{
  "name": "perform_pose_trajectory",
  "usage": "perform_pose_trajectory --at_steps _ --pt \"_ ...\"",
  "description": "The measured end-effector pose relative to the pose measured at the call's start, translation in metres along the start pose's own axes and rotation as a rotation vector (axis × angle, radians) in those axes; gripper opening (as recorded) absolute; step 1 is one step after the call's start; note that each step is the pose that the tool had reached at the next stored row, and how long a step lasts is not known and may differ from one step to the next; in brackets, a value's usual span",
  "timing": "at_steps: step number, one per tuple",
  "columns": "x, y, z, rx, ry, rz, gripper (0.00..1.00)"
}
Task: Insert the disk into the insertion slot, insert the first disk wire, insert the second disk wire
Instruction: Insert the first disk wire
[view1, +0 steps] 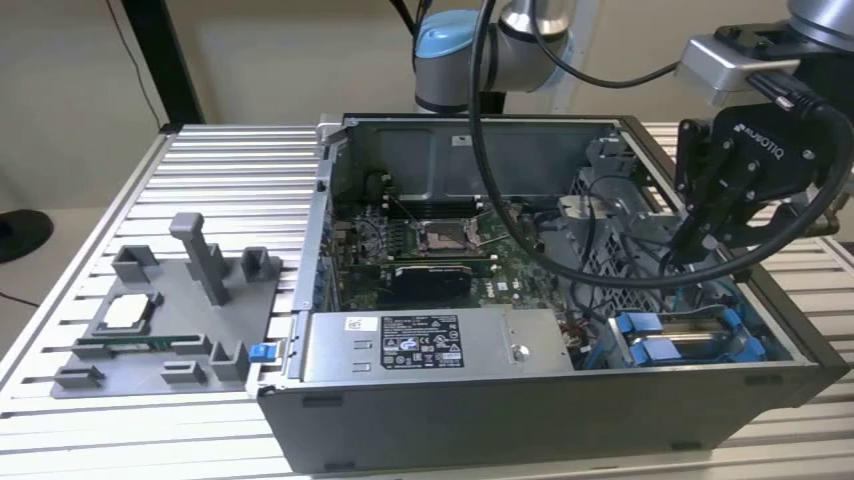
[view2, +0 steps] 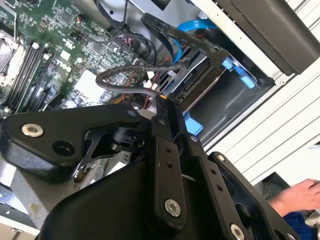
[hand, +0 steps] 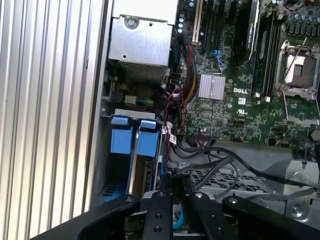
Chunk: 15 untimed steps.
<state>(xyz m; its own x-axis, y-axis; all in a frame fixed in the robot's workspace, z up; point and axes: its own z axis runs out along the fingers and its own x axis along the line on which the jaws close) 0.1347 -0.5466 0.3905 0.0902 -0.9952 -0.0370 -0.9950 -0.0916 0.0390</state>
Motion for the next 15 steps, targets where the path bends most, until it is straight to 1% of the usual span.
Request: perform_pose_trajectory --at_steps 5,10,15 --pt "0.0039 -0.0011 0.0013 -0.0008 -0.0007 0.013 0.00" --pt "0.0083 -0.0012 0.0063 0.0000 -0.0015 0.033 0.00" --pt "0.0119 -0.0096 0.0101 0.0002 -0.0023 0.037 0.00"
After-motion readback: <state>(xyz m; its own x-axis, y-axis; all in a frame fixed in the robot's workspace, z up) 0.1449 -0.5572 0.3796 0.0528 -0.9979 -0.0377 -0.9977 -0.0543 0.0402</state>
